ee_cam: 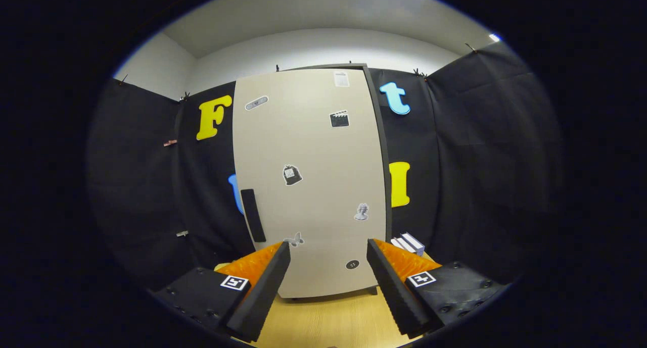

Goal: Open the shoe cabinet door, grab the shoes and put them into the shoe cabinet, then close the shoe cabinet door.

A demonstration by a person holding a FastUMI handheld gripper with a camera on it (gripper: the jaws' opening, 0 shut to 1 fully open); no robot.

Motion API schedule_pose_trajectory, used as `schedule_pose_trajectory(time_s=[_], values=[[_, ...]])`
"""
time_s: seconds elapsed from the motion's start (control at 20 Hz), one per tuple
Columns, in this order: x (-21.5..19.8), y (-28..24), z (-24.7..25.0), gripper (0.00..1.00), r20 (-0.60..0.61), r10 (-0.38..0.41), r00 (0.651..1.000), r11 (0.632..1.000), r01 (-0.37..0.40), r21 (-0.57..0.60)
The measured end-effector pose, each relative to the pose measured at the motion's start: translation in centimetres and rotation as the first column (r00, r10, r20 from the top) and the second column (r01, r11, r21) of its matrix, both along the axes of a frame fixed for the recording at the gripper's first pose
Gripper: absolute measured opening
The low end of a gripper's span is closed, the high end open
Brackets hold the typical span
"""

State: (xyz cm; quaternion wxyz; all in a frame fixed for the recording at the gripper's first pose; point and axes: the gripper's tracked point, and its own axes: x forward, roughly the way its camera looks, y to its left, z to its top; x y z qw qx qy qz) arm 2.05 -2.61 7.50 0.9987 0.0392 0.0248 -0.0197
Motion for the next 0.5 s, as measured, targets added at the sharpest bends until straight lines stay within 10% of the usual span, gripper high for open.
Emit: schedule_pose_trajectory(time_s=[0.5], values=[[-0.4,3.4,-0.7,0.98,0.011,-0.015,1.0,0.999,0.016,-0.05]])
